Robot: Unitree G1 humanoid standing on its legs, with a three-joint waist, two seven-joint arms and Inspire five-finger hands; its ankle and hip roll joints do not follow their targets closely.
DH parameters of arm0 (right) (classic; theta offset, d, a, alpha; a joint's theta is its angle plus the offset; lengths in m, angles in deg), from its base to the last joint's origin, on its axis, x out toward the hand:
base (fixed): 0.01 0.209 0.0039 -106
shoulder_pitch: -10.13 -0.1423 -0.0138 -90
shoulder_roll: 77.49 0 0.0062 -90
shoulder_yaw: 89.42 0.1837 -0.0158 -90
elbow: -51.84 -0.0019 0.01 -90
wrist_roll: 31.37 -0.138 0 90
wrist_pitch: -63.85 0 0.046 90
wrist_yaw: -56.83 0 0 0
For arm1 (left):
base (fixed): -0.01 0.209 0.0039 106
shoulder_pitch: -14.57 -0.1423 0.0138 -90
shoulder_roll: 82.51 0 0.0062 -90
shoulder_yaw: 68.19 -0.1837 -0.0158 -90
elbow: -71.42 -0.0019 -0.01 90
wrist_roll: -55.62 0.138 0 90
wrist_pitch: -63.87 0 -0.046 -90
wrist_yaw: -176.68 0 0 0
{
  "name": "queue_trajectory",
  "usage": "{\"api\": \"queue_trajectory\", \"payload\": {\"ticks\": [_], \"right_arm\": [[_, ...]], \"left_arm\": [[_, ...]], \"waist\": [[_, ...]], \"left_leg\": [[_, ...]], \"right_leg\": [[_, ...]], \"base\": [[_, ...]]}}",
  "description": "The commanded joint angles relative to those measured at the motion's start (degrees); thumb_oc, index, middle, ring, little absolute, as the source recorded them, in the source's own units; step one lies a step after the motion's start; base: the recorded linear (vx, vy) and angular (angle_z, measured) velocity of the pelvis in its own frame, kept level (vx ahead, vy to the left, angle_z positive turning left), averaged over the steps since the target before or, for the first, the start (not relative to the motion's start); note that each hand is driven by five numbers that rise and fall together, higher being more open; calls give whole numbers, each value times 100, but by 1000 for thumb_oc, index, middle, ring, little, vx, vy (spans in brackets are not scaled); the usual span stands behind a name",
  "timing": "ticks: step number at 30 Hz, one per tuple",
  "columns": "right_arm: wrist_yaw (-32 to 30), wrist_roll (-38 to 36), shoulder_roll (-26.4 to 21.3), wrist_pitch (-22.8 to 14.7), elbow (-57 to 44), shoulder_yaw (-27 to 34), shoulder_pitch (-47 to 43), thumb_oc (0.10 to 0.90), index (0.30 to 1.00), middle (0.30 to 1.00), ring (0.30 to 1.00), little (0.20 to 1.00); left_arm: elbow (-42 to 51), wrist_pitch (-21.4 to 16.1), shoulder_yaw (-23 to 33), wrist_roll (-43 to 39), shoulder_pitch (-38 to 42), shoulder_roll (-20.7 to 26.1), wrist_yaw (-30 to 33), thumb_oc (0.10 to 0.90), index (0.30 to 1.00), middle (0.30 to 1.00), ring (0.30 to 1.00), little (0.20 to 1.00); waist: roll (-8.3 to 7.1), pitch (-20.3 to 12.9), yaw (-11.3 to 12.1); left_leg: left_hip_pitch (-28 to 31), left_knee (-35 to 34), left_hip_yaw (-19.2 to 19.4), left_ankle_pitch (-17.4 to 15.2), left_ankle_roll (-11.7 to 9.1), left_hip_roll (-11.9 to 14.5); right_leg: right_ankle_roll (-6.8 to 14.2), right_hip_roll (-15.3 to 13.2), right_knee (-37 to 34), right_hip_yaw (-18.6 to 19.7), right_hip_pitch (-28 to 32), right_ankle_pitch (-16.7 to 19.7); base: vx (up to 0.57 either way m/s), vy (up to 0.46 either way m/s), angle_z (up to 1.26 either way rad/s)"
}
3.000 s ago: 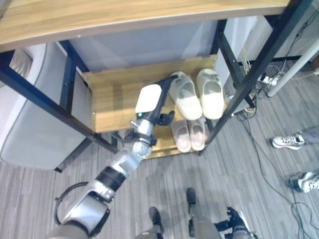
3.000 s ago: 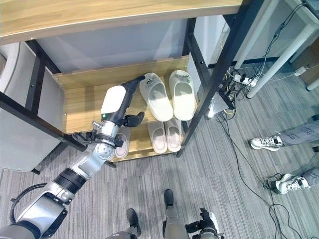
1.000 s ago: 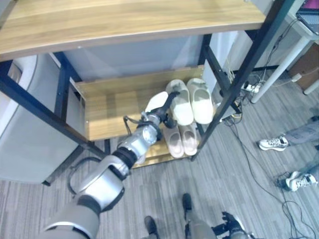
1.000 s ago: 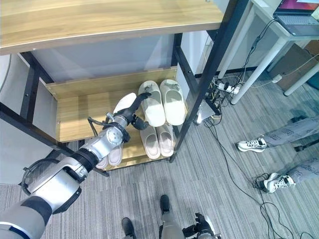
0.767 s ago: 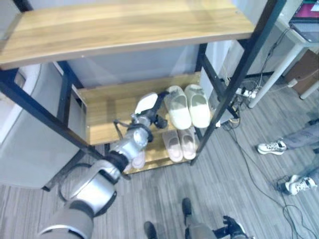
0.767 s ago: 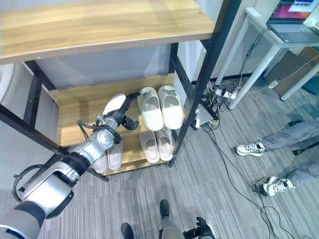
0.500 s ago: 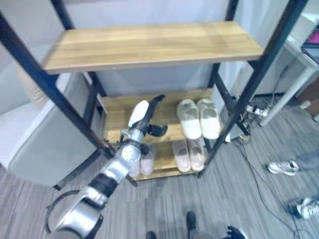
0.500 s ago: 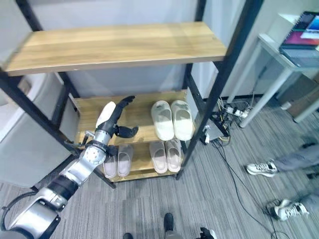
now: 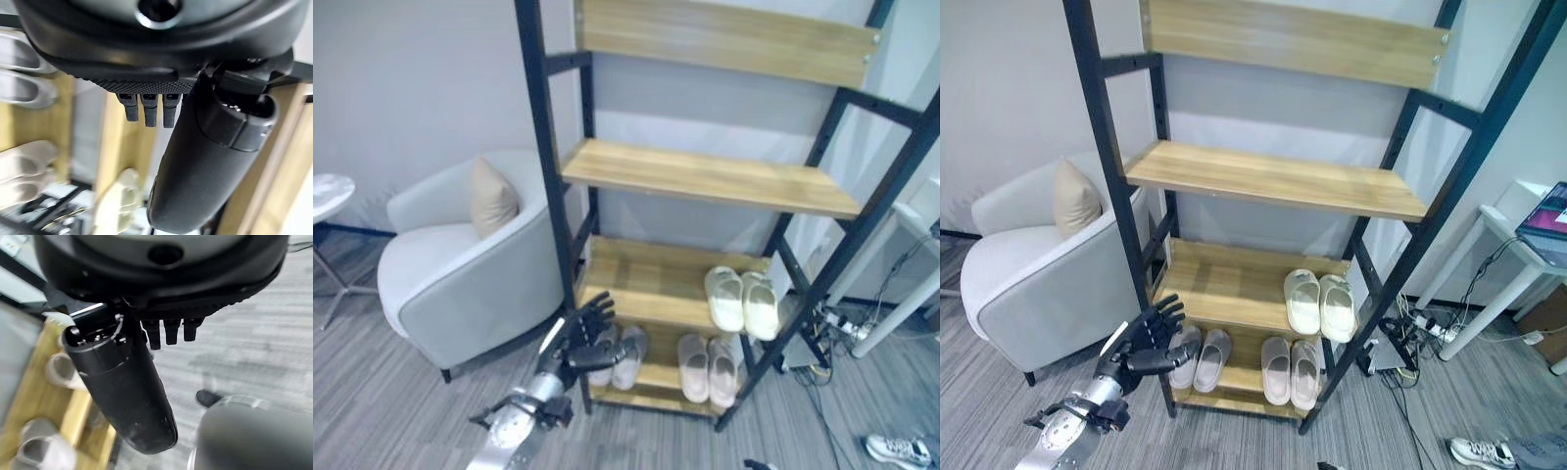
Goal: Arrange the slippers neatly on the shoe rack.
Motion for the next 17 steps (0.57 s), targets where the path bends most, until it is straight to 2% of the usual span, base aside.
{"api": "queue_trajectory", "payload": {"ticks": [1,2,3,4,5,9,10,12,15,17], "right_arm": [[-71,-268,-279,-225,67,202,-255,800,900,900,900,900],[-71,-269,-282,-225,66,201,-256,800,900,900,900,900],[-46,-295,-301,-238,55,228,-215,800,900,900,900,900],[-28,-381,-366,-270,8,324,-49,800,900,900,900,900],[-28,-381,-368,-269,7,324,-51,800,900,900,900,900],[-59,-476,-485,-377,18,475,89,800,900,900,900,900],[-59,-476,-486,-378,19,476,85,800,900,900,900,900],[-83,-686,-598,-420,222,586,-16,800,900,900,900,900],[-81,-772,-621,-469,218,614,-67,800,900,900,900,900],[-69,-887,-609,-473,218,620,-87,800,900,900,900,900]], "left_arm": [[-1413,-360,773,126,276,-598,282,800,900,900,900,900],[-1424,-367,773,127,283,-603,281,800,900,900,900,900],[-2119,-337,1040,120,306,-798,477,800,900,900,900,900],[-3105,-386,1368,683,403,-897,882,800,900,900,900,900],[-3115,-393,1367,686,411,-901,884,800,900,900,900,900],[-4985,-400,1737,1719,613,-875,1302,800,900,900,900,900],[-4996,-407,1736,1719,622,-876,1302,800,900,900,900,900],[-6363,-293,2122,2120,889,-737,1659,800,900,900,900,900],[-6689,-200,2144,2481,944,-619,1821,800,900,900,900,900],[-6931,-125,2255,2401,916,-634,1732,800,900,900,900,900]], "waist": [[290,56,37],[294,58,32],[284,76,30],[259,87,12],[261,94,9],[271,131,-63],[272,137,-62],[292,129,-78],[291,123,-88],[304,106,-94]], "left_leg": [[-140,-12,-765,-228,-84,144],[-140,-12,-768,-229,-84,145],[-129,-12,-785,-218,-81,140],[-126,-3,-807,-211,-75,131],[-121,-3,-809,-212,-76,132],[-95,29,-806,-225,-65,126],[-91,29,-805,-226,-65,126],[-43,52,-780,-265,-67,117],[-27,46,-768,-268,-73,122],[-13,26,-747,-261,-82,132]], "right_leg": [[120,343,376,-172,358,-1020],[120,343,376,-175,360,-1022],[108,349,378,-165,378,-1027],[91,349,376,-158,394,-1027],[91,349,376,-160,400,-1029],[82,336,363,-116,397,-1010],[82,337,363,-115,400,-1011],[74,335,335,-58,422,-1003],[73,340,309,-46,425,-995],[75,343,294,-33,414,-989]], "base": [[-19,15,-7],[-19,6,-10],[-13,1,-9],[-13,1,-6],[0,0,0],[-10,13,11],[0,0,0],[13,31,-7],[7,3,-8],[0,0,0]]}}
